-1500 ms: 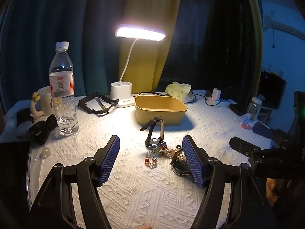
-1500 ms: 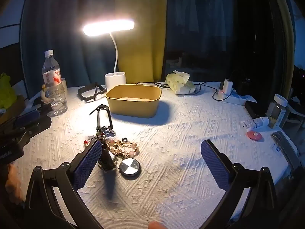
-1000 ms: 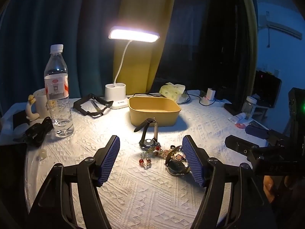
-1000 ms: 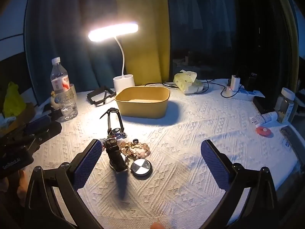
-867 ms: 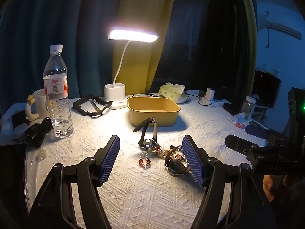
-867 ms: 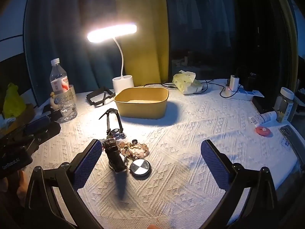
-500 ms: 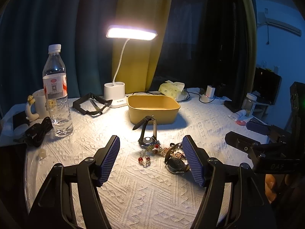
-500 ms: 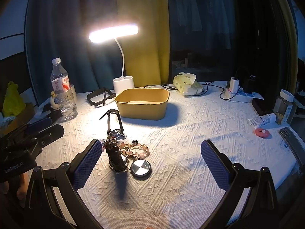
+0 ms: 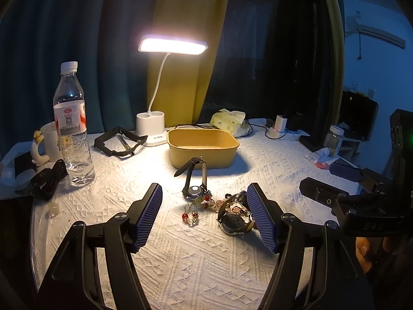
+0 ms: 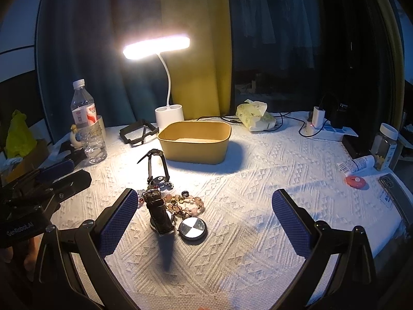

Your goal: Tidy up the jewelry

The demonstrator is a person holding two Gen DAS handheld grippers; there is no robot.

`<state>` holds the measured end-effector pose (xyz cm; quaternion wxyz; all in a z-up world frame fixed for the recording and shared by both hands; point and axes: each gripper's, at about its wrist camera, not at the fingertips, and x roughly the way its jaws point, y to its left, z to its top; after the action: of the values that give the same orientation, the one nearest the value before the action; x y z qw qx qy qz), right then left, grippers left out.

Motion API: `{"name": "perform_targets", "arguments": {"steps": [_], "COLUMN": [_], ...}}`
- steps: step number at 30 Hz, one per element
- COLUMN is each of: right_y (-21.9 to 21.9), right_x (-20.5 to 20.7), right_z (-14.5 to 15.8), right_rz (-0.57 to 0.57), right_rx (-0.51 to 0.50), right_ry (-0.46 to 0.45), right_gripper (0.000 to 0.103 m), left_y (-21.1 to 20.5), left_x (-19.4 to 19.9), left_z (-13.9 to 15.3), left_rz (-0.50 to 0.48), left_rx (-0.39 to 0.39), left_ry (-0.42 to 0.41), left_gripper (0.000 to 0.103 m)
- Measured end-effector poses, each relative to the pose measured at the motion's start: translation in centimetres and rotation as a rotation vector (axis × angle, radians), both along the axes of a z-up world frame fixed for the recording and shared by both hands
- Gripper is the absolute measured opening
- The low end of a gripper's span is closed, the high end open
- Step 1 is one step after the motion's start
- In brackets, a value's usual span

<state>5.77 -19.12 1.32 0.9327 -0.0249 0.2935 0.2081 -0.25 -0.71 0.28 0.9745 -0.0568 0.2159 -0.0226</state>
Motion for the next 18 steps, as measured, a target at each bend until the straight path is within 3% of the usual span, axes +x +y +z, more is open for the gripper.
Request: {"name": "perform_targets", "arguments": {"steps": [18], "right_y": [0.04], "right_x": [-0.18], "right_z": [-0.25], "right_rz": [0.003], "right_rx": [0.006], "right_ry": [0.006], "right_gripper": [0.102], "left_y": [0.06], "left_x": [-0.54], "left_z": [-0.38], "left_rz": [0.012], "left_rx": [-0.009], "left_ry": [0.0], "left_gripper": [0.071]}}
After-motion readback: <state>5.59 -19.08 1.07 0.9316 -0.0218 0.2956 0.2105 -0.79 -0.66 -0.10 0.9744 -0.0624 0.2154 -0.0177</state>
